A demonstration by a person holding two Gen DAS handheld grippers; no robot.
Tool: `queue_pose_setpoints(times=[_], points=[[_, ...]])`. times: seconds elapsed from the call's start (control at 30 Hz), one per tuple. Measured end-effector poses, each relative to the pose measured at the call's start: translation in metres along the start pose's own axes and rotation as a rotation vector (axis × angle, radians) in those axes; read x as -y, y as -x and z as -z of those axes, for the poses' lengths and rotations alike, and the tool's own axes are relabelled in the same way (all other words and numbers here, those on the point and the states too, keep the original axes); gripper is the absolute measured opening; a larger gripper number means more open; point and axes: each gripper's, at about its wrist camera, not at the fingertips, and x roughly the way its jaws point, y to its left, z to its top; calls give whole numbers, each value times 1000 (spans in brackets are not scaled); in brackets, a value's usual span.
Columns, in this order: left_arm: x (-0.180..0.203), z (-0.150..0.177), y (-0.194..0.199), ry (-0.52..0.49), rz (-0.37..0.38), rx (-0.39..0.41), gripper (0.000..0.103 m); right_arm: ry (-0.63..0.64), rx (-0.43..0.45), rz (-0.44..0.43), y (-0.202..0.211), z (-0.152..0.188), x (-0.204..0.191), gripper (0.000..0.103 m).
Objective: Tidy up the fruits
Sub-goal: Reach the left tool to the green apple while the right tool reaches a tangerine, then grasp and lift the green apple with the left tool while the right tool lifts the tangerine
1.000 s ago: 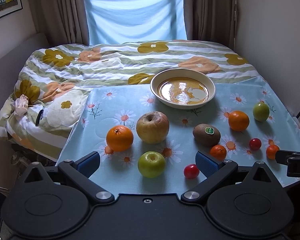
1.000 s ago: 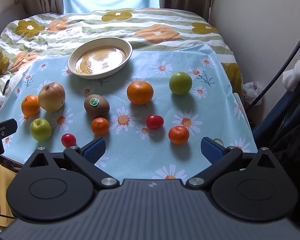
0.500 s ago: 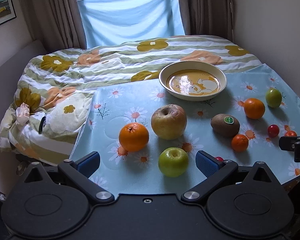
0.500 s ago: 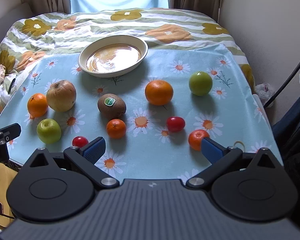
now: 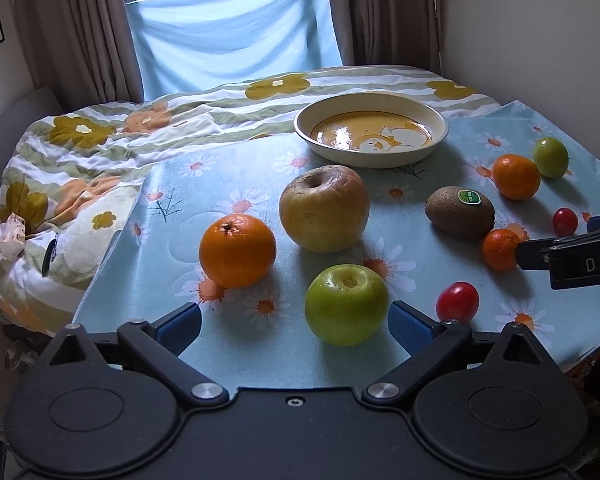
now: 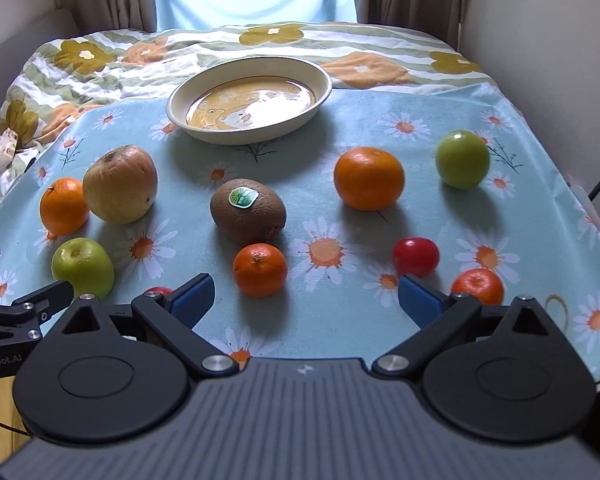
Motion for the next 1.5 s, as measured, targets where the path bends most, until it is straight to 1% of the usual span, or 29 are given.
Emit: queue_pose_setpoints(times=[0.03,0.07,0.17,0.3,0.37,0.47,0.5,0.57,0.6,0.63,0.73,0.9,1.0,1.03,1.27,1.5], points=[[1,1,-4,0,6,-1,96,5,5,-3,-3,1,-2,103],[2,3,-7,0,12,-5,94,6,6,-11,-5,2,-2,103],[4,5,-14,1,38,12,93,9,10,-37,-13,3,-5,103],[8,2,-22,3,55,11,83,19,17,-48,-21,3,-8,101],[9,2,-26,6,61,2,79,16,11,-57,-26,2,-8,95],[11,2,-30,10,70,-6,77,17,12,-61,-29,1,-9,92],[11,3,-31,8,74,-8,75,17,11,-61,-29,2,-9,91],[11,4,-32,9,87,-16,68,18,7,-65,-31,2,-9,87],[11,4,-33,12,100,-19,61,17,6,-69,-32,2,-8,85],[12,5,-33,13,110,-20,57,18,4,-70,-33,3,-8,83],[15,5,-32,4,102,-15,57,24,5,-78,-34,4,-9,74],[14,6,-32,8,101,-16,57,35,9,-90,-34,4,-10,65],[15,6,-31,4,93,-17,57,42,13,-105,-33,4,-9,58],[15,6,-31,6,91,-16,56,44,14,-118,-33,4,-9,52],[16,5,-23,25,71,-8,56,69,25,-131,-26,2,-8,51],[20,-7,1,48,45,16,56,80,39,-145,-6,-12,1,51]])
